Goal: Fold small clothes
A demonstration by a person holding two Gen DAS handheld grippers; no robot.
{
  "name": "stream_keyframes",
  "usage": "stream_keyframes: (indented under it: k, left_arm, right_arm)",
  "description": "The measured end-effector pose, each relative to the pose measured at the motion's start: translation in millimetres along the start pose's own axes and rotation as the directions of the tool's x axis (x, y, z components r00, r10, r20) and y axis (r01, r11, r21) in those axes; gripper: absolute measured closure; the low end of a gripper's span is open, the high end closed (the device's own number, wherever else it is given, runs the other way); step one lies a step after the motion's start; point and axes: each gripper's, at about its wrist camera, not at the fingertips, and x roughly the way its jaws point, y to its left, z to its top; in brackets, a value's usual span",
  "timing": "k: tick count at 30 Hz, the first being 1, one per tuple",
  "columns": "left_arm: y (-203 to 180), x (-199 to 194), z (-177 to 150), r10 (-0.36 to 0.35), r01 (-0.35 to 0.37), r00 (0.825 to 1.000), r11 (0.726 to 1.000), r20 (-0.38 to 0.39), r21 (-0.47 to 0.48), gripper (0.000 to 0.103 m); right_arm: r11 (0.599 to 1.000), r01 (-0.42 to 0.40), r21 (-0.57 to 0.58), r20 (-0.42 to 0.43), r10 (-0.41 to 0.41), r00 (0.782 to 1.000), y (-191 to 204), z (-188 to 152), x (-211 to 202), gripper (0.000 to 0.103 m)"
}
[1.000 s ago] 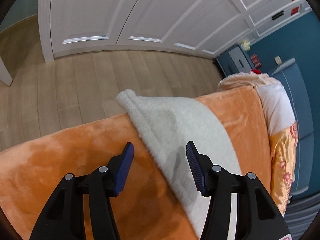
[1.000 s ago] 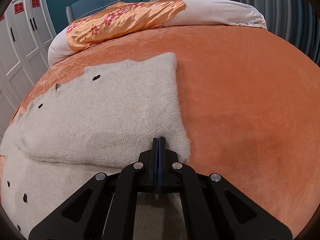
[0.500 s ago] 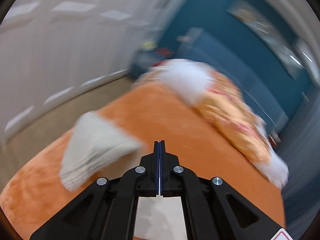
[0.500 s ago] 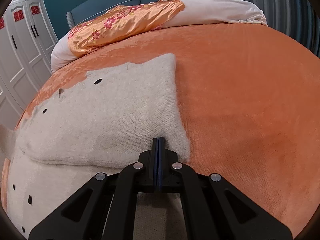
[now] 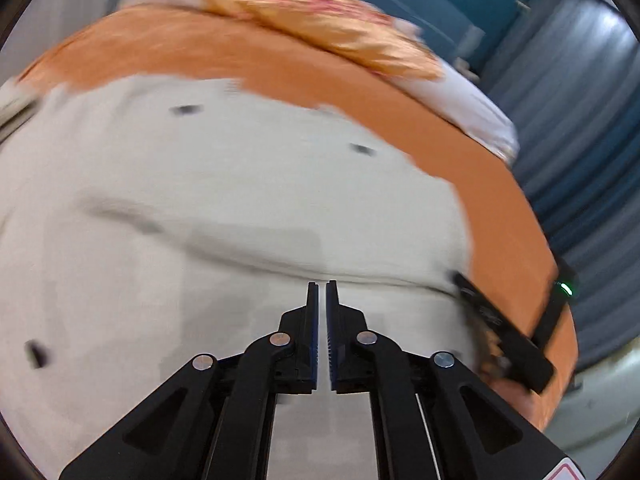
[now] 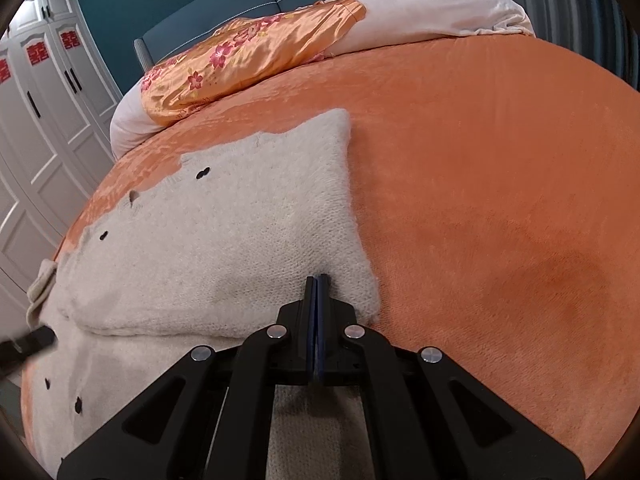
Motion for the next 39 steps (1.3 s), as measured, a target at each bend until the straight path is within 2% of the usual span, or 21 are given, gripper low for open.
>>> stream_keyframes:
  k: [2,4,5,6,8,9,11,14,16,17,18,19,20,23,24,27,30,33,35,37,39]
  left_arm:
    - [39.9,-18.8,17.2,0.06,-0.055,0.997,0.994,0.051,-0.098,0.083]
    - [99.2,-49.3,47.0,0.156,-0.125,0.98,0.966,0.125,-0.227,0.065]
    - [125.4,-64.6,57.6,0.197,-0.146,0.968,0.947,0.157,-0.286,0.061]
    - [157.8,-82.5,71.1,0.236,-0.155,0.952,0.922,0.197,-0.355,0.054]
    - [215.3,-108.8,91.4,0.317,-0.172,0.921,0.853,0.228,-0.493,0.051]
    - [237.1,-112.7,99.9,0.325,-0.157,0.917,0.827,0.231,-0.539,0.048]
    - [271.4,-113.8,113.5,0.326,-0.132,0.921,0.774,0.212,-0.619,0.048]
    - [302.6,-98.1,121.9,0.27,-0.089,0.947,0.742,0.175,-0.664,0.048]
    - [310.0,-85.7,121.7,0.232,-0.083,0.963,0.735,0.134,-0.673,0.048]
    - [310.3,-78.7,123.4,0.223,-0.086,0.968,0.73,0.117,-0.678,0.049]
    - [309.5,-75.0,126.2,0.222,-0.088,0.969,0.726,0.111,-0.682,0.059]
    - [311.0,-76.8,126.2,0.225,-0.088,0.967,0.729,0.117,-0.679,0.084]
    - [309.1,-77.5,129.9,0.22,-0.082,0.967,0.744,0.128,-0.663,0.097]
    - [291.1,-97.4,141.1,0.249,-0.097,0.952,0.797,0.178,-0.596,0.1]
    - [268.7,-111.1,151.9,0.265,-0.117,0.94,0.843,0.216,-0.525,0.1]
    - [195.5,-148.2,170.7,0.235,-0.126,0.917,0.938,0.323,-0.323,0.101]
    - [95.2,-172.5,180.0,0.093,-0.063,0.914,0.994,0.395,-0.089,0.101]
    - [-4.8,-167.7,170.0,-0.068,0.019,0.929,0.99,0.363,0.137,0.101]
    - [-62.3,-141.2,150.7,-0.155,0.088,0.95,0.966,0.272,0.242,0.101]
    - [-96.7,-102.8,127.4,-0.167,0.107,0.967,0.953,0.195,0.284,0.099]
    - [-109.9,-58.9,98.5,-0.144,0.112,0.984,0.957,0.105,0.266,0.093]
  right_arm:
    - [1.0,-0.006,0.004,0.001,0.006,1.0,-1.0,0.1,0.1,0.103]
    - [1.0,-0.005,0.003,0.001,0.005,1.0,-0.9,0.2,0.0,0.103]
    - [1.0,-0.005,0.003,0.001,0.005,1.0,-1.0,0.2,0.0,0.103]
    - [1.0,-0.003,0.001,0.001,0.003,1.0,-0.9,0.2,0.0,0.103]
    - [1.0,0.004,-0.005,0.002,-0.004,1.0,0.0,-0.4,-0.3,0.103]
    - [1.0,0.011,-0.011,0.002,-0.011,1.0,0.8,-0.4,-0.3,0.103]
    - [1.0,0.023,-0.021,0.001,-0.023,1.0,2.1,-0.3,-0.4,0.103]
    - [0.998,0.051,-0.042,-0.004,-0.051,0.999,8.0,1.4,-0.3,0.103]
    - [0.996,0.07,-0.058,-0.009,-0.071,0.997,11.5,2.7,-0.3,0.103]
    - [0.994,0.086,-0.074,-0.01,-0.087,0.996,15.2,4.4,-1.5,0.103]
    - [0.992,0.097,-0.085,-0.01,-0.098,0.995,17.9,5.6,-3.0,0.102]
    - [0.989,0.111,-0.096,-0.007,-0.112,0.994,21.5,7.4,-6.1,0.102]
    - [0.987,0.12,-0.102,0.002,-0.121,0.993,25.0,7.4,-10.5,0.099]
    - [0.989,0.112,-0.096,0.051,-0.108,0.993,36.0,8.1,-32.0,0.074]
    - [0.99,0.098,-0.099,0.07,-0.091,0.993,41.4,7.9,-41.0,0.067]
    - [0.991,0.039,-0.127,0.093,-0.027,0.995,59.4,8.1,-58.9,0.067]
    - [0.988,-0.032,-0.148,0.103,0.047,0.994,78.9,7.9,-72.7,0.066]
    - [0.978,-0.084,-0.192,0.106,0.106,0.989,101.2,6.0,-84.0,0.063]
    - [0.969,-0.106,-0.225,0.108,0.132,0.985,112.8,3.1,-90.1,0.055]
    - [0.96,-0.11,-0.256,0.105,0.14,0.985,119.2,-2.7,-93.0,0.052]
    - [0.957,-0.097,-0.273,0.085,0.125,0.989,118.4,-9.1,-91.1,0.049]
